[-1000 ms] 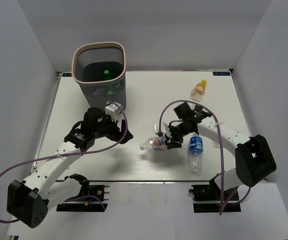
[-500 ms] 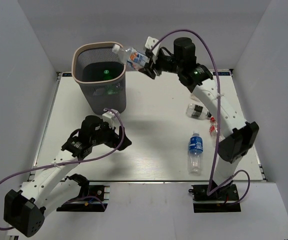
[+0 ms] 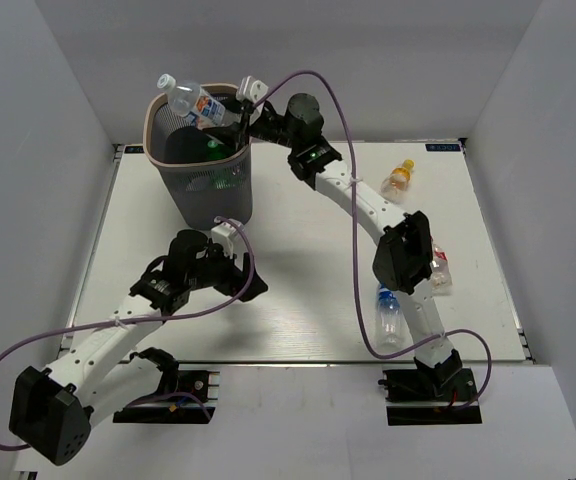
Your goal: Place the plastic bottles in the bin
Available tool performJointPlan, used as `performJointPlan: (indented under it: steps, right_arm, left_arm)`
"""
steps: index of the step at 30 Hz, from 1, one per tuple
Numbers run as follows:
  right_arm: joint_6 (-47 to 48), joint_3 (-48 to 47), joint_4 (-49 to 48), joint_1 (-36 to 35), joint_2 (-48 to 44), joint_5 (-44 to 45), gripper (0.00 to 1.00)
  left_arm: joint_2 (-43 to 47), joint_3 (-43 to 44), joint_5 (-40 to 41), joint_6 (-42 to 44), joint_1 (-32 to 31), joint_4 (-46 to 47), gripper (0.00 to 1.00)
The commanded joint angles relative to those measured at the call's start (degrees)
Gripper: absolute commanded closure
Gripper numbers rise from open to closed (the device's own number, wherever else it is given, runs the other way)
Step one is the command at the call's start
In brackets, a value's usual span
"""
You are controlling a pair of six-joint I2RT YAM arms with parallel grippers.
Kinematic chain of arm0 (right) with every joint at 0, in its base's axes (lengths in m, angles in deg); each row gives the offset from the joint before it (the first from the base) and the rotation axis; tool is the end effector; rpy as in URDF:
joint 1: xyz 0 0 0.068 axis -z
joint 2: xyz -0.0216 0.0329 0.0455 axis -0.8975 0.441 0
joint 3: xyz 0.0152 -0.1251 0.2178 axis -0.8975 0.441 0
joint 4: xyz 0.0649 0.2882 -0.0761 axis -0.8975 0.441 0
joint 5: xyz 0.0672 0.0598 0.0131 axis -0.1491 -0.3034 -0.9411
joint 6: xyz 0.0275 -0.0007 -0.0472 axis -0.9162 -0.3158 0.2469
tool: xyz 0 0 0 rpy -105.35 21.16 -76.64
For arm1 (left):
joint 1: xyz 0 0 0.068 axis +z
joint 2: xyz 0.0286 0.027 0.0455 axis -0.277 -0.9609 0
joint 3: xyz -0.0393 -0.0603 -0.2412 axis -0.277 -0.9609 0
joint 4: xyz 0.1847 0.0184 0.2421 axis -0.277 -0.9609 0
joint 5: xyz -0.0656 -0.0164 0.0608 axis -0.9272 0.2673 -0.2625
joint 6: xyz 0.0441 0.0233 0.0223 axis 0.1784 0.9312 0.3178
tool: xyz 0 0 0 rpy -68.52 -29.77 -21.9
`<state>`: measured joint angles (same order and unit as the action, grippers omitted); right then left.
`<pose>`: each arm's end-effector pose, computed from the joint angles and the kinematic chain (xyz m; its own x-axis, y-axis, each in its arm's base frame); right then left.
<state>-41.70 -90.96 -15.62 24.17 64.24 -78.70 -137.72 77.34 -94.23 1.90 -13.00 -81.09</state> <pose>0.4151 0.3719 0.4042 0.4927 0.1774 -0.8520 -0.8455 0.3293 -0.4204 0.2164 -0.1371 0.2123 -0.6732 0.1274 -0.7284 0.5845 0.6951 -0.4186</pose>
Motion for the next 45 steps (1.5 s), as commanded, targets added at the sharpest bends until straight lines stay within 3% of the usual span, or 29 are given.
performJointPlan:
  steps: [1, 2, 3, 4, 10, 13, 14, 15, 16, 17, 19, 20, 21, 23, 25, 28, 31, 34, 38, 42, 45]
  right_arm:
    - [-4.4, -1.9, -10.1, -1.0, 0.3, 0.3, 0.82]
    - [-5.9, -0.5, -10.3, -1.2, 1.3, 2.3, 0.18]
    - [-6.0, -0.5, -10.3, -1.2, 1.3, 3.1, 0.17]
    - [-6.5, 0.4, -9.9, -1.1, 1.4, 3.4, 0.1]
    - [-6.2, -1.9, -3.8, 1.2, -0.8, 5.6, 0.1]
    - [-3.5, -1.6, 5.4, 4.1, -9.0, 15.5, 0.1]
    - [-3.2, -0.8, 10.3, 6.5, -10.5, 20.4, 0.21]
    - [-3.7, 0.8, 12.5, 7.7, -11.9, 22.9, 0.68]
    - [-3.8, 2.9, 17.2, 8.8, -16.0, 24.8, 0.96]
    - [-3.9, 4.0, 24.1, 13.1, -17.3, 29.5, 1.0]
    - [-6.4, 9.3, 30.7, 16.5, -21.7, 31.2, 1.0]
    - [-8.7, 12.7, 40.8, 22.6, -23.5, 31.0, 1.0]
    - [-9.7, 19.4, 43.3, 25.0, -24.9, 30.9, 1.0]
    - [-11.2, 27.9, 45.1, 31.8, -31.1, 27.6, 0.73]
    - [-7.0, 35.3, 49.9, 38.4, -35.4, 26.4, 0.27]
    - [-3.7, 37.0, 60.7, 45.2, -36.0, 26.6, 0.16]
    - [-2.4, 42.4, 63.6, 50.5, -38.9, 23.8, 0.16]
    - [-2.0, 50.7, 62.3, 53.3, -42.3, 22.1, 0.23]
    - [-3.0, 54.5, 62.7, 56.9, -43.8, 20.1, 0.27]
    - [-3.2, 56.7, 62.4, 59.3, -44.6, 17.8, 0.28]
    - [-2.6, 58.4, 62.5, 60.6, -45.7, 16.1, 0.28]
  left_arm:
    - [-0.9, 1.0, -1.5, -0.3, -0.5, 1.7, 0.01]
    - [-2.7, 2.1, -1.5, -0.8, -1.0, 3.6, 0.01]
    - [-2.8, 2.1, -1.5, -0.8, -1.0, 4.4, 0.01]
    - [-3.6, 3.1, -1.5, -0.8, -1.5, 5.2, 0.01]
    - [-14.2, 8.8, -1.5, -1.3, -4.8, 10.8, 0.01]
    - [-19.3, 13.2, 0.0, -0.8, -7.0, 12.6, 0.01]
    - [-20.2, 13.7, 2.3, -1.6, -8.3, 13.2, 0.01]
    - [-21.1, 14.3, 3.2, -2.5, -9.0, 13.2, 0.01]
    - [-21.9, 14.3, 3.8, -4.3, -9.7, 15.5, 0.01]
    - [-23.5, 14.9, 6.1, -5.8, -10.9, 16.2, 0.01]
    - [-25.9, 16.5, 6.8, -8.0, -12.4, 17.5, 0.01]
    - [-29.1, 18.9, 7.8, -10.5, -14.1, 17.5, 0.01]
    - [-31.0, 20.4, 7.8, -11.3, -15.0, 17.5, 0.01]
    - [-35.4, 24.6, 9.0, -13.4, -18.4, 15.4, 0.01]
    - [-41.9, 31.3, 10.3, -14.9, -20.7, 11.8, 0.01]
    - [-48.0, 40.9, 15.8, -18.3, -24.5, 4.7, 0.01]
    - [-54.3, 48.5, 19.1, -20.8, -27.6, 0.3, 0.01]
    - [-58.4, 52.5, 21.4, -23.8, -30.2, -0.2, 0.01]
    - [-65.5, 62.5, 24.0, -26.3, -33.5, -7.9, 0.01]
    - [-68.4, 64.3, 24.0, -27.6, -35.4, -6.0, 0.01]
    - [-72.3, 69.0, 26.2, -27.6, -36.6, -10.4, 0.01]
